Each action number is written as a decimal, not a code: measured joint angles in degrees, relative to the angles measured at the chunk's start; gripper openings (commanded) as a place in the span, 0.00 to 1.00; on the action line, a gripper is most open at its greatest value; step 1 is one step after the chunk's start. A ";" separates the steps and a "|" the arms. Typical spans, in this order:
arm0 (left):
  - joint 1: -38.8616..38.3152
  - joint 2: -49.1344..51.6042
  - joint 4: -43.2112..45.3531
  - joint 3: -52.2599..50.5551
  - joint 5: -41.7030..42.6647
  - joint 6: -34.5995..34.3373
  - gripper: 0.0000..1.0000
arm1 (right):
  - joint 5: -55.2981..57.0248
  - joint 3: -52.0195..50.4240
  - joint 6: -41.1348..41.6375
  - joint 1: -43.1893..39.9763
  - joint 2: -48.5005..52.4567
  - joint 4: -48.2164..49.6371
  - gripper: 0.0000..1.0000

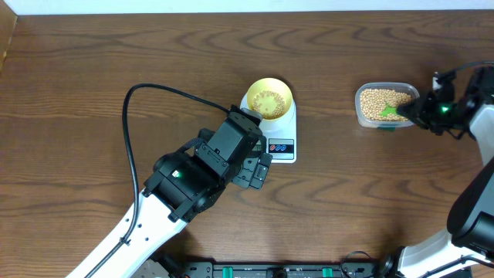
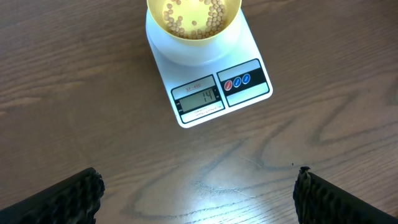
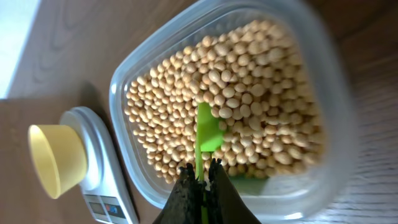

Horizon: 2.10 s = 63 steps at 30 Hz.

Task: Scoop item into bowl and weigh 50g on scale
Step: 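Dip the scoop into the soybeans again with the right gripper, then lift the filled green scoop and carry it left over the yellow bowl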

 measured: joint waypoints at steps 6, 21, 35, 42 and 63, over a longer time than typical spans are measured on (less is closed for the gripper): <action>0.00 0.00 0.00 0.00 0.02 0.00 1.00 | -4.63 -0.07 -1.07 -3.78 0.00 -0.13 0.01; 0.00 0.00 0.00 0.00 0.02 0.00 1.00 | -16.74 -0.07 -3.43 -6.08 0.11 -0.81 0.01; 0.00 0.00 0.00 0.00 0.02 0.00 1.00 | -28.59 -0.07 -4.02 -6.27 0.31 -0.13 0.01; 0.02 0.00 0.00 0.00 0.02 0.00 1.00 | -35.89 -0.07 -4.02 -4.28 0.31 0.74 0.01; 0.00 0.00 0.00 0.02 0.00 0.00 1.00 | -42.66 -0.50 17.00 17.42 0.59 32.81 0.01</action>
